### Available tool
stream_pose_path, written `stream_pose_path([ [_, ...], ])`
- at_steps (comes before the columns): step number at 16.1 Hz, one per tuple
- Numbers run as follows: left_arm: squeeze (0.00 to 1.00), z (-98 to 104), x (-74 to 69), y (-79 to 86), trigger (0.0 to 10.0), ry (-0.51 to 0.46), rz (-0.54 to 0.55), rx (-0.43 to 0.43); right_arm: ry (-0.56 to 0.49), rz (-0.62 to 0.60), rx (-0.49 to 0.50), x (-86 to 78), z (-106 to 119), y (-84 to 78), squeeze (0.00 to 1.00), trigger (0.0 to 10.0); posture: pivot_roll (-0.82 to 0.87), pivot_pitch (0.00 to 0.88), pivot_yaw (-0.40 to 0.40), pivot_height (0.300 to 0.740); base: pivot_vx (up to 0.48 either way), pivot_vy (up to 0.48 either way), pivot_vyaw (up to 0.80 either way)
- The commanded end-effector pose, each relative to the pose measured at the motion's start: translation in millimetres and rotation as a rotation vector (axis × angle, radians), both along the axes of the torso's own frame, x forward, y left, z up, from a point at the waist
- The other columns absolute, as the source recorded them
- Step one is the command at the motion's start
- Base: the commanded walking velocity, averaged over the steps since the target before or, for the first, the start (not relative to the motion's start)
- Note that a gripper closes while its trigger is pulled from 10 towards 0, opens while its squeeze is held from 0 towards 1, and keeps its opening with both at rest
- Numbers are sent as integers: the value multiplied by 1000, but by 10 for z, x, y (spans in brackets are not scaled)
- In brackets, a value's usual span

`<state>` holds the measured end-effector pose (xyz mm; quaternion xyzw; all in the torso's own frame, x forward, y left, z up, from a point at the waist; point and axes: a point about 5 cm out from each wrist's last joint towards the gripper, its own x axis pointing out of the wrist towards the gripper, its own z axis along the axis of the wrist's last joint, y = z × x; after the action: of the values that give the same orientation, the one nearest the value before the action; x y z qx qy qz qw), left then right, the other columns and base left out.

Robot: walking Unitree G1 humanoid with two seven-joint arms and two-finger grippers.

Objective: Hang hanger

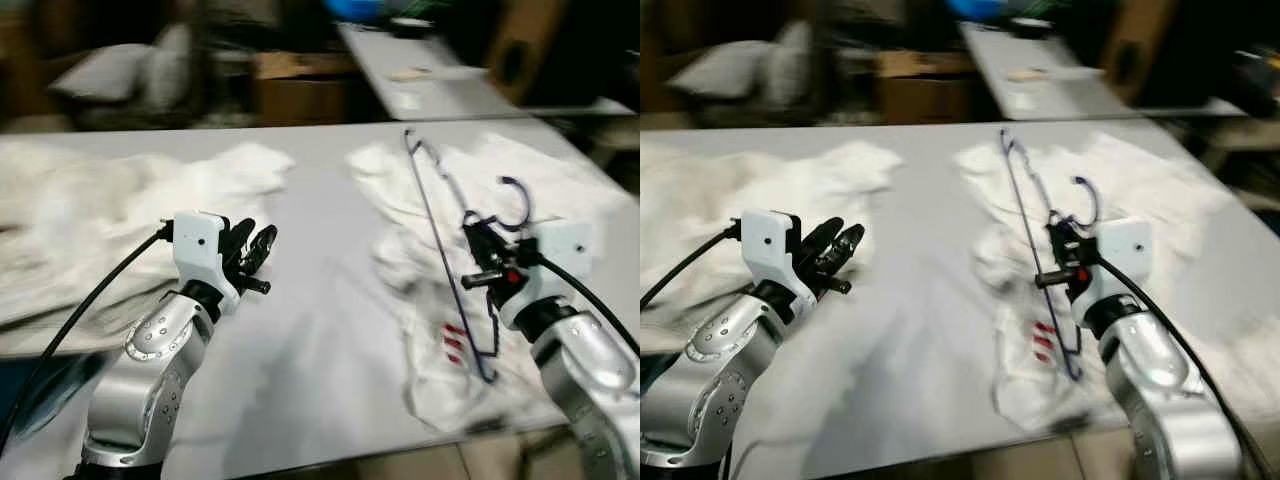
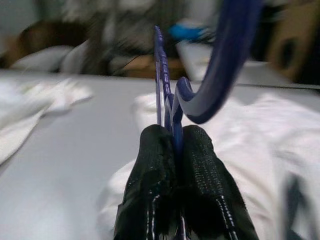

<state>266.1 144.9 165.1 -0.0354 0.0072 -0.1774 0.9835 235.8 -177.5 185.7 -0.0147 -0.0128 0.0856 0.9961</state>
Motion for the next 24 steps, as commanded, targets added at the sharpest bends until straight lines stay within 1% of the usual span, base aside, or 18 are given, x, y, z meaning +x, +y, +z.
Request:
stream_pose_path([
  [1,0,54,-15,-12,10000,-45,9,11,-18,0,1,-13,41,-19,0,10000,11,0,-19,740,0,0,-756],
  [3,0,58,-35,25,10000,-67,35,26,19,43,31,-37,57,36,0,10000,10,0,-26,740,0,0,-700],
  [6,0,80,-43,51,10000,-84,52,39,27,46,25,-53,37,78,0,10000,10,0,-32,740,0,0,-631],
  [7,0,88,-41,58,10000,-89,56,41,45,67,24,-59,19,103,0,10000,10,0,-33,740,0,0,-644],
  [8,0,93,-41,62,10000,-94,60,41,71,59,19,-64,-14,100,0,10000,9,0,-33,740,0,0,-644],
  [10,0,87,-48,58,10000,-95,60,45,101,22,28,-68,-48,57,0,10000,5,0,-28,740,0,-249,-634],
  [11,0,79,-51,52,10000,-93,60,46,114,0,20,-71,-65,13,0,10000,5,0,-27,740,0,-262,0],
  [12,0,87,-42,45,10000,-93,60,43,106,9,18,-67,-30,-8,0,10000,2,0,-24,740,0,-262,0],
  [14,0,102,-24,36,10000,-95,61,35,86,53,-18,-66,43,1,0,10000,-5,0,-22,740,0,-266,0],
  [15,0,98,-14,34,10000,-94,62,35,86,48,-15,-71,52,-6,0,10000,-7,0,-21,740,0,-266,0],
  [17,0,82,-9,25,10000,-89,59,35,103,6,-42,-95,-18,-57,0,10000,-9,0,-17,740,0,-262,0],
  [20,0,68,1,21,10000,-84,60,38,105,0,-53,-117,-51,-70,0,10000,-10,0,-14,740,0,-265,0],
  [22,0,20,4,33,10000,-72,63,80,107,-20,-37,-145,-93,-104,0,10000,-9,0,-11,740,0,0,0],
  [23,0,-7,1,45,10000,-55,73,88,106,-29,-29,-157,-112,-118,0,10000,-8,0,-10,740,0,0,0],
  [24,0,-70,-15,50,10000,-20,67,126,121,-54,-20,-196,-193,-173,0,10000,-8,0,-10,740,0,0,0],
])
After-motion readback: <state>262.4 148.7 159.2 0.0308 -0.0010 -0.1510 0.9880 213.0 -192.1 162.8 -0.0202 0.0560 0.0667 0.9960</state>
